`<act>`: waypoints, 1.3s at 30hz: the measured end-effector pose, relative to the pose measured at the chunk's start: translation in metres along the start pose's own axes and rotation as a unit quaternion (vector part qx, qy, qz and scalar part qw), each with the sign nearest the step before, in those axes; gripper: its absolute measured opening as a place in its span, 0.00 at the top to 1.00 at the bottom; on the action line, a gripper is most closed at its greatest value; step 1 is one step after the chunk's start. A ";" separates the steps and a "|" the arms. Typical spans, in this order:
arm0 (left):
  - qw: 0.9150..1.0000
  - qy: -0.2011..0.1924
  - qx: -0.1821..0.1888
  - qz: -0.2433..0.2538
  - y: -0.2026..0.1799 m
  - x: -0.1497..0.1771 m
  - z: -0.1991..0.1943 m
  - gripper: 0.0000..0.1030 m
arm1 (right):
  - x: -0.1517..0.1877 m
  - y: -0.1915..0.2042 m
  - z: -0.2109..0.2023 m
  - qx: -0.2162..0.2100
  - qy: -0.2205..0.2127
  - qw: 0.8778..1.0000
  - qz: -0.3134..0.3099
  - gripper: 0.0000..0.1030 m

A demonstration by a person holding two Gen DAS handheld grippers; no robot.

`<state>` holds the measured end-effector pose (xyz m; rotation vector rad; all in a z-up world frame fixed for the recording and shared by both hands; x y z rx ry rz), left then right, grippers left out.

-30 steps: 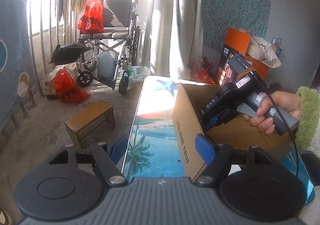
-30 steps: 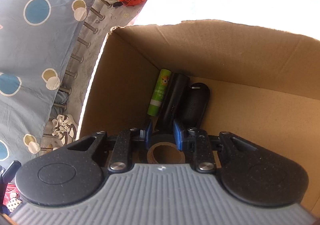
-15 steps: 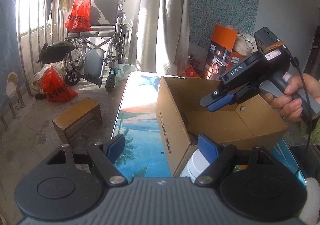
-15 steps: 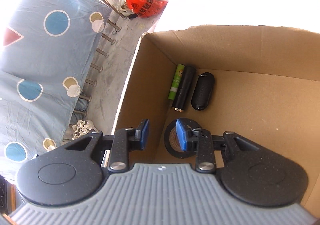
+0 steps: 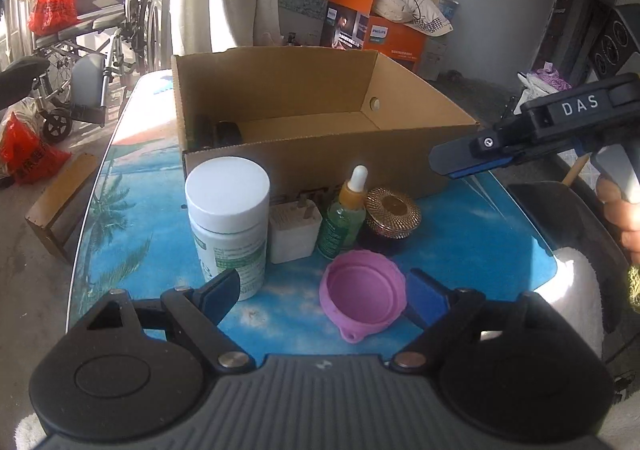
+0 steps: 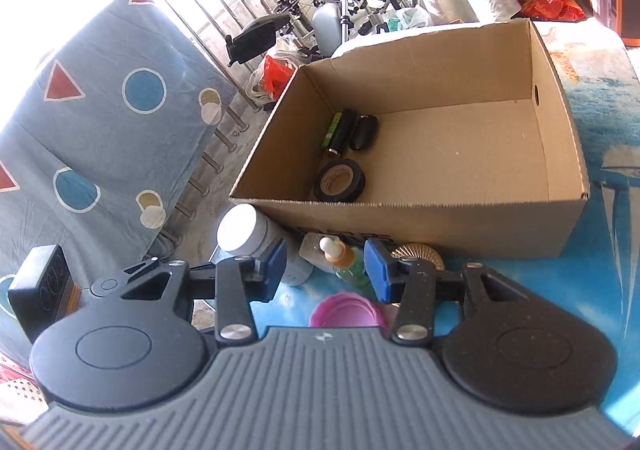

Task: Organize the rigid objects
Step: 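Move the right gripper back to the pink funnel, then grasp the pink funnel rim with the right gripper and lift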

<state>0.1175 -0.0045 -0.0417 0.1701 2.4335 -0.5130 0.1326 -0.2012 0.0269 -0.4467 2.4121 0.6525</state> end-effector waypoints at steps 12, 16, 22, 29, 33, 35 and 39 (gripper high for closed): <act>0.995 0.050 -0.040 0.075 -0.032 0.036 0.064 0.14 | 0.083 0.008 0.071 0.082 0.019 0.996 -0.012 0.59; 0.994 0.051 -0.054 0.083 -0.033 0.039 0.075 0.20 | 0.087 0.005 0.086 0.074 0.024 0.997 -0.006 0.65; 0.993 0.053 -0.056 0.089 -0.035 0.037 0.081 0.30 | 0.088 0.002 0.090 0.067 0.019 0.998 0.004 0.79; 0.990 0.034 -0.074 0.119 -0.049 0.039 0.085 0.32 | 0.088 -0.004 0.088 0.068 0.010 0.997 0.019 0.83; 0.989 0.033 -0.073 0.123 -0.055 0.041 0.084 0.32 | 0.093 -0.007 0.082 0.069 0.007 0.997 0.025 0.83; 0.989 0.031 -0.072 0.127 -0.058 0.042 0.084 0.32 | 0.095 -0.007 0.079 0.071 0.005 0.997 0.026 0.83; 0.988 0.026 -0.072 0.136 -0.065 0.045 0.081 0.32 | 0.098 -0.006 0.073 0.075 -0.002 0.997 0.025 0.83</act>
Point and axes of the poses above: each gripper's, at about its wrist camera, not at the fingertips, and z roughly the way its jaws point, y to its left, x to its underside, the point moved 6 cm from there along z, roughly the way its jaws point, and after that the axes turned 14 degrees about -z, right-handed, at the moved point
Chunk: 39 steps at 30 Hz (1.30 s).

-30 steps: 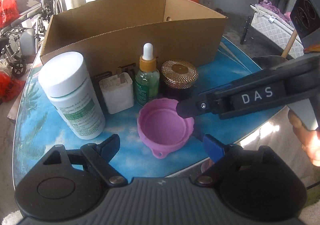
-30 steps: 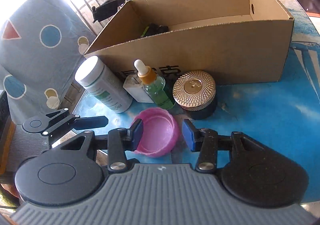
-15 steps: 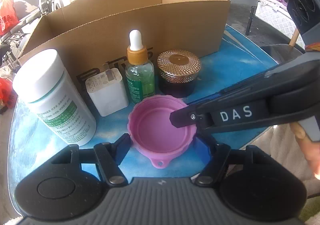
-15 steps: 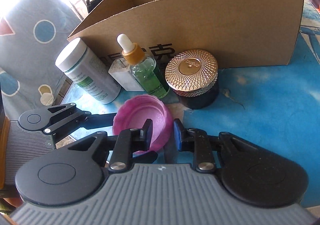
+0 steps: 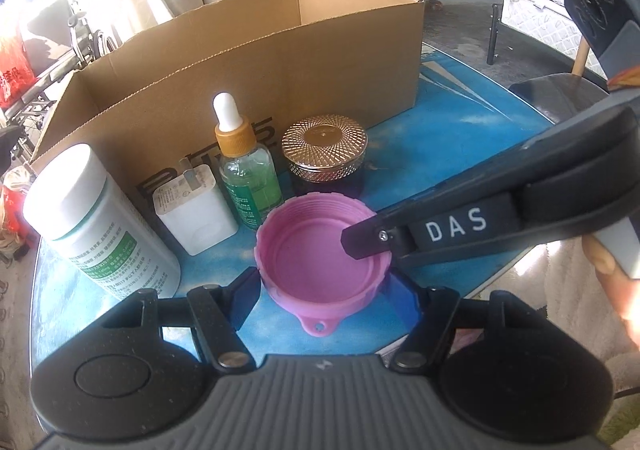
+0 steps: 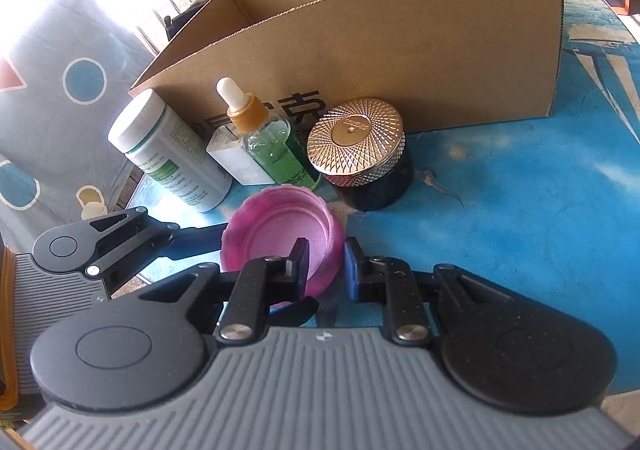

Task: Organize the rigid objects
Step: 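Grasp the pink funnel rim with the right gripper and lift, then carry the pink funnel into the box with the right gripper and release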

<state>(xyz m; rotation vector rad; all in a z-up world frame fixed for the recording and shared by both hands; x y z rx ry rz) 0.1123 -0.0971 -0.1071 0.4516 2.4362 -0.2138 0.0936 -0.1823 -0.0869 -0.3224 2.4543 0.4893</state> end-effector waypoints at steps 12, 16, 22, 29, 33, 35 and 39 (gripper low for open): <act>0.999 -0.036 0.000 0.016 -0.017 0.002 -0.036 0.32 | 0.007 0.008 -0.034 0.014 -0.034 0.999 -0.004 0.83; 0.998 -0.056 -0.002 0.019 -0.021 0.000 -0.052 0.32 | 0.007 0.012 -0.054 0.017 -0.055 0.998 -0.005 0.82; 0.994 -0.108 -0.013 0.029 -0.024 -0.015 -0.085 0.32 | -0.008 0.024 -0.087 0.025 -0.096 0.995 -0.029 0.82; 0.985 -0.163 -0.040 0.031 -0.020 -0.064 -0.117 0.32 | -0.062 0.039 -0.126 0.031 -0.150 0.984 -0.092 0.81; 0.983 -0.173 -0.047 0.031 -0.009 -0.101 -0.119 0.32 | -0.105 0.040 -0.134 0.019 -0.149 0.981 -0.118 0.80; 0.985 -0.165 -0.045 0.027 -0.001 -0.121 -0.115 0.32 | -0.133 0.035 -0.131 0.005 -0.136 0.983 -0.122 0.80; 0.995 -0.096 -0.019 -0.009 0.032 -0.166 -0.083 0.32 | -0.187 0.018 -0.106 -0.022 -0.088 0.989 -0.117 0.79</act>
Point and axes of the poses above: each gripper's, at about its wrist camera, not at the fingertips, and z roughly the way its jaws point, y to its left, x to its underside, the point moved 6 cm from there along z, roughly the way its jaws point, and after that the axes turned 14 degrees about -z, right-handed, at the moved point
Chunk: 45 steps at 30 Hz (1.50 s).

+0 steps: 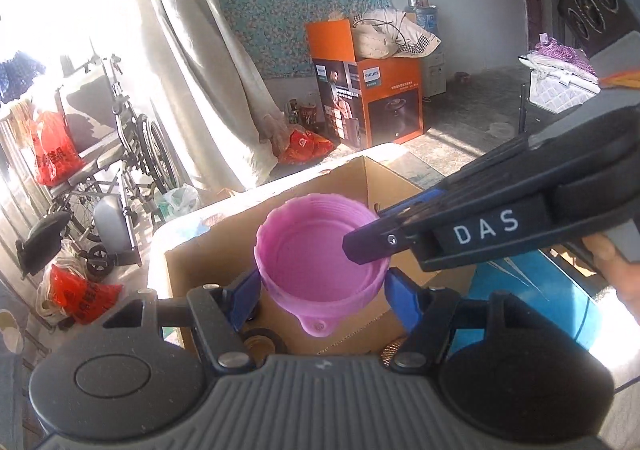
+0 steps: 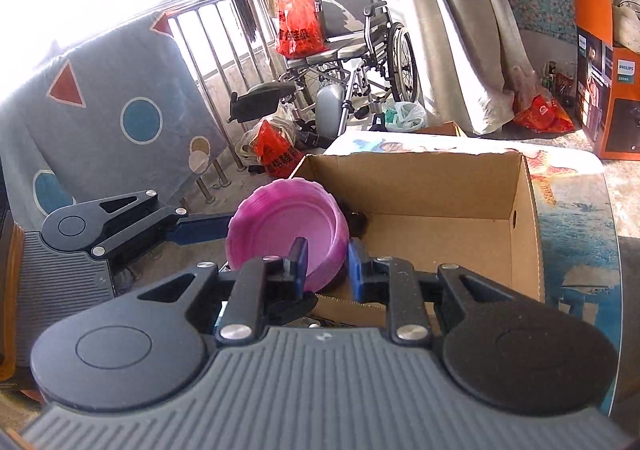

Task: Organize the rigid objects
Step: 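Carry the pink funnel into the box with the right gripper and release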

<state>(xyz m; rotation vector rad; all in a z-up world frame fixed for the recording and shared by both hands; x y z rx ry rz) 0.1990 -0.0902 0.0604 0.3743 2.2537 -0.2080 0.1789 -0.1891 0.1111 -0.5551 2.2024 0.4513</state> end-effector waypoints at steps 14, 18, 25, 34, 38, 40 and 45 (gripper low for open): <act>0.967 0.241 0.020 -0.082 0.083 -0.016 0.186 0.32 | -0.002 -0.107 0.198 -0.090 0.216 0.961 0.144 0.77; 0.958 0.272 0.010 -0.091 0.094 -0.013 0.223 0.32 | 0.005 -0.117 0.238 -0.080 0.244 0.957 0.134 0.77; 0.951 0.286 0.005 -0.119 0.110 -0.010 0.244 0.32 | 0.008 -0.124 0.288 -0.068 0.265 0.956 0.111 0.76; 0.959 0.254 0.008 -0.129 0.107 -0.019 0.225 0.24 | -0.011 -0.136 0.282 -0.068 0.215 0.963 0.146 0.55; 0.964 0.229 0.015 -0.136 0.107 -0.031 0.200 0.21 | -0.023 -0.136 0.248 -0.073 0.180 0.968 0.161 0.53; 0.969 0.207 0.021 -0.132 0.106 -0.036 0.178 0.20 | -0.030 -0.134 0.225 -0.073 0.160 0.971 0.162 0.52; 0.983 0.144 0.041 -0.106 0.092 -0.052 0.114 0.14 | -0.042 -0.125 0.135 -0.081 0.088 0.981 0.156 0.44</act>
Point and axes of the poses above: each gripper's, at about its wrist camera, not at the fingertips, and z roughly the way its jaws point, y to its left, x to its underside, the point moved 6 cm from there along z, roughly the way its jaws point, and after that the axes turned 14 degrees about -z, right-handed, at the moved point
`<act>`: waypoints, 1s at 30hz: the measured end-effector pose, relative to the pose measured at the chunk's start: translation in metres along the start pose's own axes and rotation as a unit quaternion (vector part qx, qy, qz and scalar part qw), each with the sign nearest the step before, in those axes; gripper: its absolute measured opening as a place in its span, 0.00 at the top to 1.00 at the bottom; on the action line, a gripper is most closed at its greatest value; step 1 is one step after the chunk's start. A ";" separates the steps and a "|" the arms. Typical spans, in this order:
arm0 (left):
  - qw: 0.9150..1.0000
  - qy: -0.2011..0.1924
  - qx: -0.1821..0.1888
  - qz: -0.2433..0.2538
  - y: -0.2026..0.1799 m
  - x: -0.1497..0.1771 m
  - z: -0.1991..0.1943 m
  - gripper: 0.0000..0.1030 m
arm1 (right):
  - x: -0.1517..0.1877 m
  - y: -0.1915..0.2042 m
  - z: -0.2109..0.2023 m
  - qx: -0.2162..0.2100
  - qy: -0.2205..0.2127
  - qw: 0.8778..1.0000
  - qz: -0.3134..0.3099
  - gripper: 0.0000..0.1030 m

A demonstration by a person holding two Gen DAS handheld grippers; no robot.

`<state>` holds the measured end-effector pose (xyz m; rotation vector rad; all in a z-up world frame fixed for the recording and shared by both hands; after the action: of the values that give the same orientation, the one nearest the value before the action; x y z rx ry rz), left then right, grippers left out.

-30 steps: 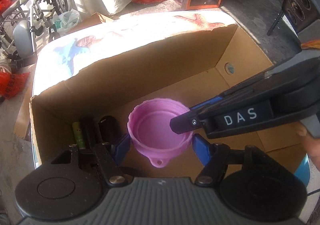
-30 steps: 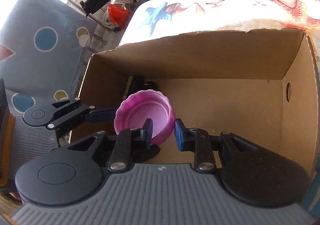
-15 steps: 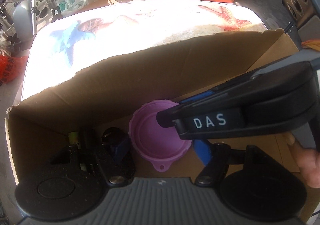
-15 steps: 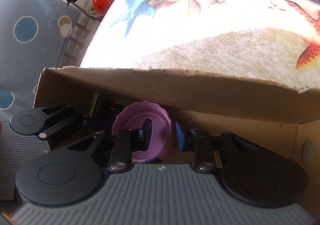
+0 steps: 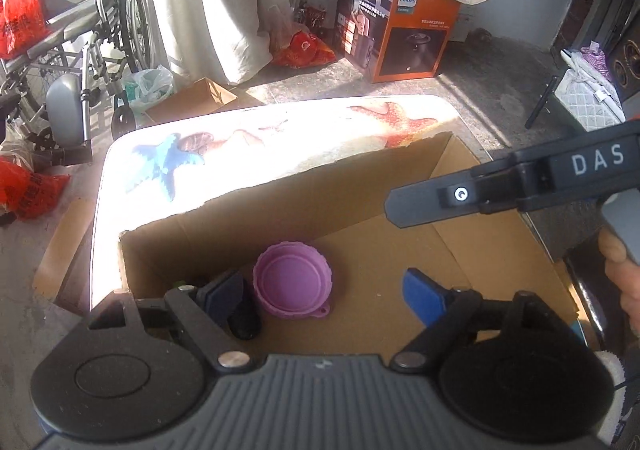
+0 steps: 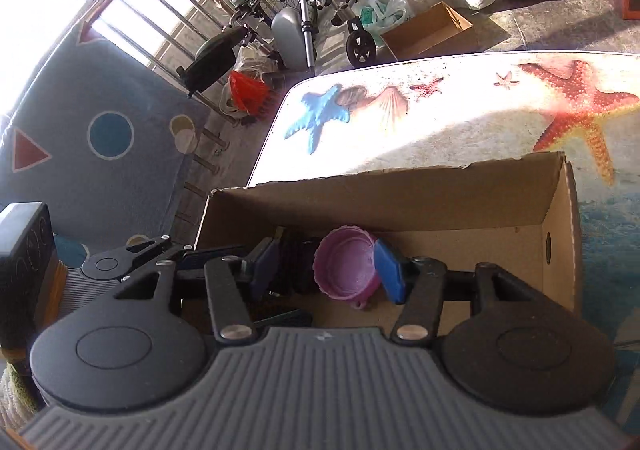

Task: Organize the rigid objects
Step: 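Carry the pink funnel into the box with the right gripper and release, then withdraw the right gripper from the box toward the gold-lidded jar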

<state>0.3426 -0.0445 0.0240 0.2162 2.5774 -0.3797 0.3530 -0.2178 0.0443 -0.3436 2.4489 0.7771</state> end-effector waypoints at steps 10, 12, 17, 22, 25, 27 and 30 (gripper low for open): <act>0.994 -0.098 0.043 0.007 -0.038 0.072 -0.104 0.04 | 0.089 0.064 -0.167 0.059 -0.136 0.985 -0.093 0.01; 0.994 -0.088 0.070 -0.017 -0.039 0.100 -0.110 0.00 | 0.117 0.074 -0.175 0.095 -0.131 0.979 -0.125 0.01; 0.994 -0.050 0.087 -0.052 -0.034 0.167 -0.089 0.00 | 0.195 0.085 -0.154 0.217 -0.079 0.956 -0.183 0.01; 0.993 -0.035 0.089 -0.070 -0.032 0.211 -0.070 0.00 | 0.257 0.085 -0.116 0.243 -0.019 0.951 -0.192 0.01; 0.990 -0.031 0.093 -0.104 -0.024 0.231 -0.061 0.00 | 0.278 0.089 -0.103 0.258 0.000 0.948 -0.187 0.01; 0.989 -0.034 0.089 -0.115 -0.021 0.242 -0.057 0.00 | 0.282 0.092 -0.103 0.277 -0.010 0.942 -0.188 0.01; 0.990 -0.042 0.083 -0.107 -0.020 0.254 -0.055 0.00 | 0.280 0.095 -0.109 0.302 -0.043 0.931 -0.202 0.01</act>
<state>0.0954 -0.0262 -0.0578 -0.0187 2.4931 -0.6682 0.0409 -0.2270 0.0038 -0.5291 2.2797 -0.1418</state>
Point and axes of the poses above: each gripper's, at about its wrist camera, not at the fingertips, and z roughly the way its jaws point, y to its left, x to its underside, the point moved 6 cm from there along z, roughly the way its jaws point, and after that the axes turned 14 degrees about -z, right-handed, at the moved point
